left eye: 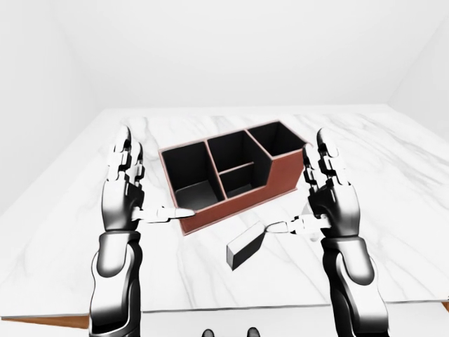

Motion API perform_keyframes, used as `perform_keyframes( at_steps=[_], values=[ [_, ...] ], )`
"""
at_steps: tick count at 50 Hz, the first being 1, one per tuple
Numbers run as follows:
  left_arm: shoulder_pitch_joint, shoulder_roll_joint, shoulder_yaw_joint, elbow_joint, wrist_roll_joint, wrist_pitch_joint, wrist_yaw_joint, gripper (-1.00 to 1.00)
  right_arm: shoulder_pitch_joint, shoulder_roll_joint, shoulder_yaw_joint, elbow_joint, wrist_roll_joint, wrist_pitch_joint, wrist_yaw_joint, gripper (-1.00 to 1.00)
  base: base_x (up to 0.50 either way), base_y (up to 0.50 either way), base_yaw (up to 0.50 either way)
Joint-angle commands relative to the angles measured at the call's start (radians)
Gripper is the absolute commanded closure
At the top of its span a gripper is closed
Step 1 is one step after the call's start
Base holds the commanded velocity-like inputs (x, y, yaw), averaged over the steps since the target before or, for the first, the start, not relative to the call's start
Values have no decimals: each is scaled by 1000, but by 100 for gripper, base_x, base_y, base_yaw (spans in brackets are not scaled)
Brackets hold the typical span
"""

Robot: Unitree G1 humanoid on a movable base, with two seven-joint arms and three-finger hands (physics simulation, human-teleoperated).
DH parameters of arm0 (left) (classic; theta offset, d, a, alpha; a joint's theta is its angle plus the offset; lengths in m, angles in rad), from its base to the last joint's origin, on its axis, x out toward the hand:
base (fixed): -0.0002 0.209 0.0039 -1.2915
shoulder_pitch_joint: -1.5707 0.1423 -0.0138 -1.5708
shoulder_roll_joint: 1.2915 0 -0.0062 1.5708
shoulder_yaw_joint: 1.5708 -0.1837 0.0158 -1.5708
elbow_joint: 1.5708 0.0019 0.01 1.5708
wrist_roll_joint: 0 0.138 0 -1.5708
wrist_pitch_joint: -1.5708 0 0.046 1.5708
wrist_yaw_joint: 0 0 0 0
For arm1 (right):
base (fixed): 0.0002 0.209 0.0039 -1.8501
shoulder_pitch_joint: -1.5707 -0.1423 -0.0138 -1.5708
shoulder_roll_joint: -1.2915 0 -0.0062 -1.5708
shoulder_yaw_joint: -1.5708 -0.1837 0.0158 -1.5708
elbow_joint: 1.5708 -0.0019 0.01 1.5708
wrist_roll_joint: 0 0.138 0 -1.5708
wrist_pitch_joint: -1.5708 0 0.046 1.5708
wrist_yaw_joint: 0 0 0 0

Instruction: Pick up the book and place it in the front compartment of the caddy.

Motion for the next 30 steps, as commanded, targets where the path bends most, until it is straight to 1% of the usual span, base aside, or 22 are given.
perform_keyframes(
  at_steps=[1, 13, 18, 30],
  values=[
    [-4, 2, 5, 0, -4, 0, 0, -100, 2, 1, 3, 11, -5, 0, -1, -100, 50, -4, 0],
    [-2, 2, 3, 6, -2, 0, 1, -100, 2, 1, 3, -3, -3, 0, -3, -100, 50, -4, 0],
    [-2, 2, 2, 8, -1, 0, 0, -100, -6, 1, -1, 6, -11, 0, -13, -100, 41, -2, 0],
    [-5, 5, 6, -2, -3, 0, -1, -99, -7, 2, 4, 9, -13, 0, -12, -100, 0, 0, 0]
  ],
)
